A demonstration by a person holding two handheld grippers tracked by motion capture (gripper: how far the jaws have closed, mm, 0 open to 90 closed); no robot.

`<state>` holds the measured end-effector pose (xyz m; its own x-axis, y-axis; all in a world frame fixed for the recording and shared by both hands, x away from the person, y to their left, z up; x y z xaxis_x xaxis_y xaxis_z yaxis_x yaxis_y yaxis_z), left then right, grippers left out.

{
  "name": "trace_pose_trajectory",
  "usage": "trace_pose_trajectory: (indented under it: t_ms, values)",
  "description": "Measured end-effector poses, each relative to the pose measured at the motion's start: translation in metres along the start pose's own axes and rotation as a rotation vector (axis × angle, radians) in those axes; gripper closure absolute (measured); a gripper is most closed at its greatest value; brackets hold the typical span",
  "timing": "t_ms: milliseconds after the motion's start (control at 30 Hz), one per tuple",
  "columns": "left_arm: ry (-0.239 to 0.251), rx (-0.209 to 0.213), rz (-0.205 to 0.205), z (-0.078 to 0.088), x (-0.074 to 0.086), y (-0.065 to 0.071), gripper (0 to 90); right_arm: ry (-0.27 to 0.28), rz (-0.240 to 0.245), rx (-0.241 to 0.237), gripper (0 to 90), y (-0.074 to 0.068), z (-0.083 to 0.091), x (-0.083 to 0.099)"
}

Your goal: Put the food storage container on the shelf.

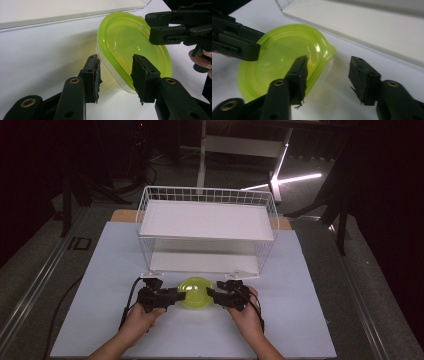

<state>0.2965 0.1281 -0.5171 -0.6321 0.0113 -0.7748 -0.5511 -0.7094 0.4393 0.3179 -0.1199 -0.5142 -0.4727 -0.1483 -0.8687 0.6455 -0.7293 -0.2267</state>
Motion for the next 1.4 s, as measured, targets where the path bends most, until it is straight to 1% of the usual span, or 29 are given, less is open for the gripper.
trace_pose_trajectory:
  t_ms: [100,167,200,233,300,400,467,533,600,700,767,833,867,933,1033,1100,1133,1167,1200,1233,1267,1300,1400]
  values:
    - [-0.002,0.010,0.008,0.001,0.001,0.001,61.7,-0.014,-0.016,-0.007,53.6,-0.001,0.002,0.000]
    - [0.000,0.016,0.012,0.001,0.002,0.002,62.4,-0.016,-0.011,-0.010,58.7,-0.004,0.004,0.000]
    - [-0.002,0.017,0.015,0.002,0.002,0.002,62.9,-0.018,-0.010,-0.015,59.9,-0.004,0.004,0.000]
    - [-0.004,0.020,0.013,0.002,0.002,0.003,63.3,-0.023,-0.007,-0.014,62.2,-0.006,0.005,0.000]
    - [-0.007,0.016,-0.006,0.003,0.003,0.005,63.6,-0.027,-0.001,-0.024,65.9,-0.008,0.006,0.000]
    - [-0.004,0.018,-0.009,0.004,0.005,0.007,65.1,-0.032,-0.008,-0.031,66.7,-0.010,0.008,0.000]
    - [-0.007,0.026,-0.015,0.005,0.006,0.009,66.0,-0.037,-0.024,-0.040,68.0,-0.010,0.010,0.001]
    - [-0.007,0.029,-0.017,0.006,0.007,0.011,67.2,-0.038,-0.017,-0.041,68.5,-0.011,0.012,0.001]
    - [-0.010,0.028,-0.014,0.006,0.007,0.012,68.6,-0.042,-0.024,-0.041,68.8,-0.011,0.014,0.002]
    - [-0.017,0.021,-0.014,0.008,0.008,0.014,70.7,-0.045,-0.010,-0.046,69.3,-0.014,0.017,0.003]
    - [-0.012,0.022,-0.016,0.009,0.009,0.015,72.0,-0.042,0.000,-0.049,69.6,-0.016,0.019,0.004]
    - [-0.009,0.020,-0.021,0.010,0.010,0.017,73.0,-0.044,-0.006,-0.058,70.2,-0.016,0.020,0.005]
    - [-0.010,0.020,-0.017,0.011,0.011,0.018,73.6,-0.045,-0.004,-0.062,70.5,-0.016,0.021,0.005]
    - [-0.016,0.022,-0.027,0.011,0.010,0.019,74.5,-0.046,0.002,-0.063,70.9,-0.017,0.022,0.006]
    - [-0.018,0.025,-0.008,0.013,0.010,0.019,77.0,-0.042,0.010,-0.061,72.1,-0.019,0.025,0.008]
    - [-0.021,0.016,-0.009,0.013,0.010,0.021,78.4,-0.035,-0.005,-0.057,73.5,-0.020,0.026,0.010]
    - [-0.027,0.005,-0.010,0.013,0.010,0.021,80.2,-0.031,-0.009,-0.056,75.8,-0.020,0.027,0.010]
    - [-0.041,-0.001,-0.035,0.013,0.011,0.022,81.5,-0.033,-0.009,-0.050,78.0,-0.021,0.028,0.010]
    - [-0.046,0.000,-0.032,0.012,0.012,0.023,81.7,-0.032,-0.004,-0.043,78.3,-0.021,0.028,0.010]
    - [-0.047,0.007,-0.015,0.012,0.013,0.023,81.7,-0.033,-0.003,-0.037,78.6,-0.022,0.029,0.011]
    - [-0.049,0.009,-0.012,0.012,0.014,0.024,81.7,-0.030,-0.012,-0.038,79.2,-0.022,0.029,0.011]
    - [-0.041,0.014,-0.014,0.013,0.014,0.025,81.7,-0.024,-0.018,-0.038,79.7,-0.022,0.031,0.010]
    - [-0.016,0.018,-0.025,0.016,0.009,0.028,81.7,-0.004,-0.016,-0.029,80.1,-0.024,0.036,0.004]
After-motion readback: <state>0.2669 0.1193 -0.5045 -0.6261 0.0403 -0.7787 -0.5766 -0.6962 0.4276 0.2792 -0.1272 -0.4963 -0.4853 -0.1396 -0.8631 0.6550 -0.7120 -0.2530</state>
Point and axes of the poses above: each handheld gripper's, and its own axes: z roughly backward along the jaws, x roughly out of its underside, y roughly to its right, the point moved 2 cm from there along -z, roughly forward along the jaws, and after that the axes turned 11 degrees about y, right-handed, at the moved point
